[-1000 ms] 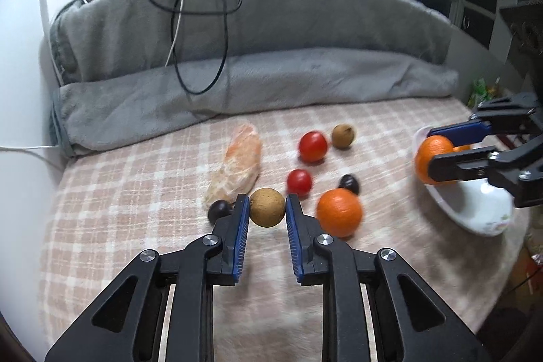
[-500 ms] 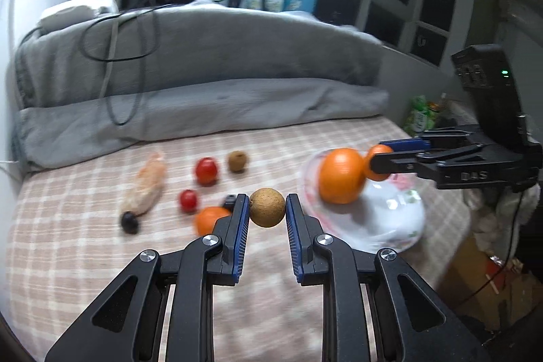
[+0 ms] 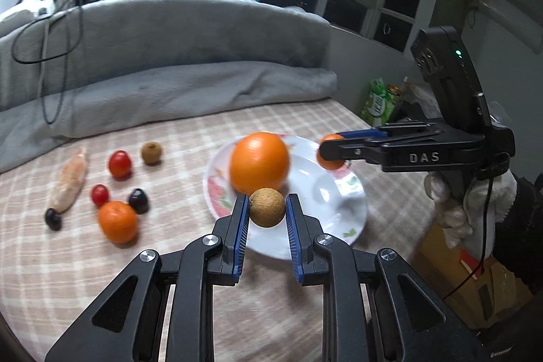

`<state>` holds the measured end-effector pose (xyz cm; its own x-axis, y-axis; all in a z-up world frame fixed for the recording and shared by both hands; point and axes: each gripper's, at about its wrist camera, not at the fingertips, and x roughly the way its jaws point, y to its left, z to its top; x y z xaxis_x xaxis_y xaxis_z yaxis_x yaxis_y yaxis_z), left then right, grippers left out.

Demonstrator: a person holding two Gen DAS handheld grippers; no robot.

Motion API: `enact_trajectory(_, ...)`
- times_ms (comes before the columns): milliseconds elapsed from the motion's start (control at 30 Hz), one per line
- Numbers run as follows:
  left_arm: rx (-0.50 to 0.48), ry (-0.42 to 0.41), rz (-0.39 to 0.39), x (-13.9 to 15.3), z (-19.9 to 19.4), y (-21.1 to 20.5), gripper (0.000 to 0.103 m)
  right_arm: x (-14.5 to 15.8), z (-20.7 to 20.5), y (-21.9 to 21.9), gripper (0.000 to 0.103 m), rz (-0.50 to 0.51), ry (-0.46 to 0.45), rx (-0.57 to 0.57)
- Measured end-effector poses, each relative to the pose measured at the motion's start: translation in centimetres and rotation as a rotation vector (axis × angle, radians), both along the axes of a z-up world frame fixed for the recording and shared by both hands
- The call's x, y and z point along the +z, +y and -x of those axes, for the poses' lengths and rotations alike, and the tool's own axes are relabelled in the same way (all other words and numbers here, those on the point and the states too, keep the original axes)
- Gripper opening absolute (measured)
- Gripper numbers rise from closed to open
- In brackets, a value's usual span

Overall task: Organize fruits
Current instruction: 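Lower the mandarin and kiwi onto the plate and open both grippers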

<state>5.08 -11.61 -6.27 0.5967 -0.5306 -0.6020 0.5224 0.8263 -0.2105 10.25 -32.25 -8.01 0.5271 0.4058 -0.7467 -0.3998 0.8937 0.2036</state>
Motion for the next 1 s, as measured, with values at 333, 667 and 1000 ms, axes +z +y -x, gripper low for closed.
enact_trajectory(333,-0.034,0.014,0.000,-0.4,0.1,-1.7,0.020,-0.6,-0.2,-0.6,0.038,-0.026,0.022,-0.014)
enact_trajectory(667,-0.042,0.003,-0.004,-0.2,0.1,-2.2,0.038,0.3,0.0,-1.0,0.074,-0.040,-0.012,-0.035)
enact_trajectory(1000,-0.011,-0.022,-0.034,0.0,0.6,-1.8,0.070,1.0,0.0,-0.8,0.087,-0.034,-0.043,-0.057)
